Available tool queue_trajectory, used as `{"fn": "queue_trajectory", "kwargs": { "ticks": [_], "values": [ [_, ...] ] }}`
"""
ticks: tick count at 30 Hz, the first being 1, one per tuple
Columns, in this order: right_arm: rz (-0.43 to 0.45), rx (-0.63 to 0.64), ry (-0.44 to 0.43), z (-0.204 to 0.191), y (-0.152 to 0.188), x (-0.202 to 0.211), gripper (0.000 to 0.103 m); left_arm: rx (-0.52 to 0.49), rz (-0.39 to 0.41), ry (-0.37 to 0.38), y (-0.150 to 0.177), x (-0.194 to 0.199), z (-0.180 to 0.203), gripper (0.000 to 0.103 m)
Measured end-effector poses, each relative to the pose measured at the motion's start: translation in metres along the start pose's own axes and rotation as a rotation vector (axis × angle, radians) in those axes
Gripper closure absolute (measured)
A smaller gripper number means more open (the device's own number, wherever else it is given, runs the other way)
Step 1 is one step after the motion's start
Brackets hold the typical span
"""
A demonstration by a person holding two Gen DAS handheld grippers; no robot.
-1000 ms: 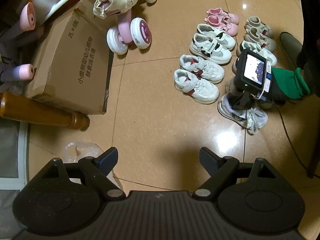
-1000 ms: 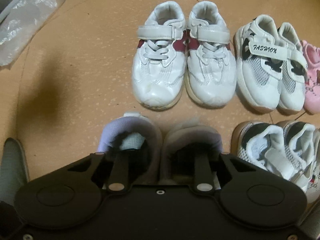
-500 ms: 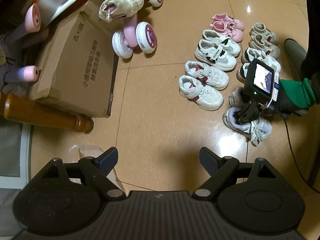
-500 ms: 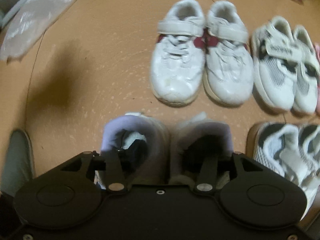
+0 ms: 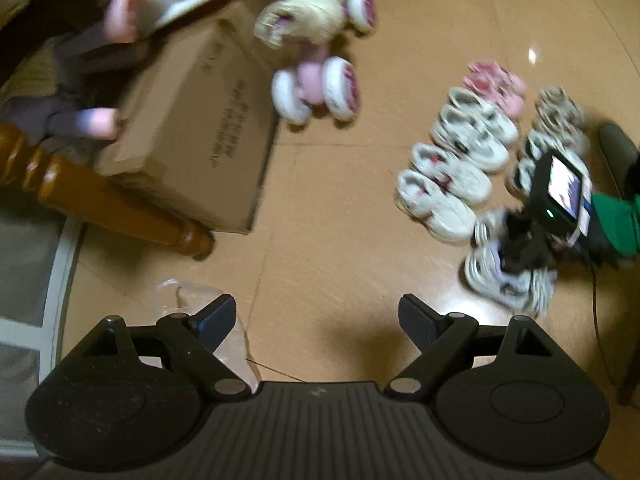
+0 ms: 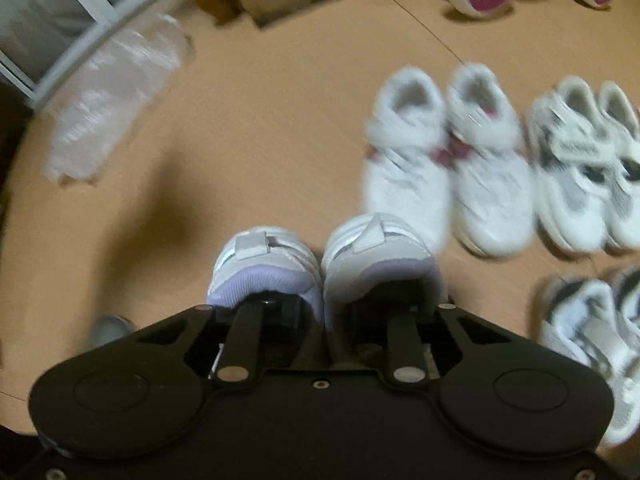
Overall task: Organize scattered shoes
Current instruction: 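Carry the lavender pair to the plastic bag, lower it and open the right tool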
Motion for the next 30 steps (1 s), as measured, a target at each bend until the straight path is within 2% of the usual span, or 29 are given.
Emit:
{"fn": "queue_trajectory", "kwargs": {
  "ticks": [2,7,13,20,24,30],
  "values": [
    [0.012,0.016,-0.059,-0.031,-0.012,-0.002,0.081,0.048,0.022,-0.021,0.003,0.007,-0.014,0.014],
    [-0.011,0.018,-0.167,-0.097,-0.027,-0.024,0.081,0.261,0.123,-0.13,0.024,0.039,-0.072,0.014],
    [-0.071,-0.007,-0.235,-0.169,-0.042,-0.06,0.081,0.434,0.194,-0.21,0.052,0.062,-0.114,0.014],
    [-0.14,0.046,-0.261,-0.252,-0.051,-0.123,0.081,0.547,0.215,-0.254,0.08,0.071,-0.143,0.014],
    [-0.181,0.076,-0.264,-0.287,-0.054,-0.155,0.081,0.561,0.198,-0.283,0.091,0.067,-0.154,0.014],
    [-0.22,0.19,-0.234,-0.333,-0.055,-0.2,0.08,0.574,0.157,-0.285,0.108,0.053,-0.163,0.014]
  ]
}}
Point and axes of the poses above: each gripper's, at about its wrist camera, not at the fingertips, and x roughly against the way its jaws point, z to its right, y to its underside, the point moved 5 cm from there along -x, roughly the way its jaws point, and after that the axes turned 3 degrees about -x, right-handed, at the moved point
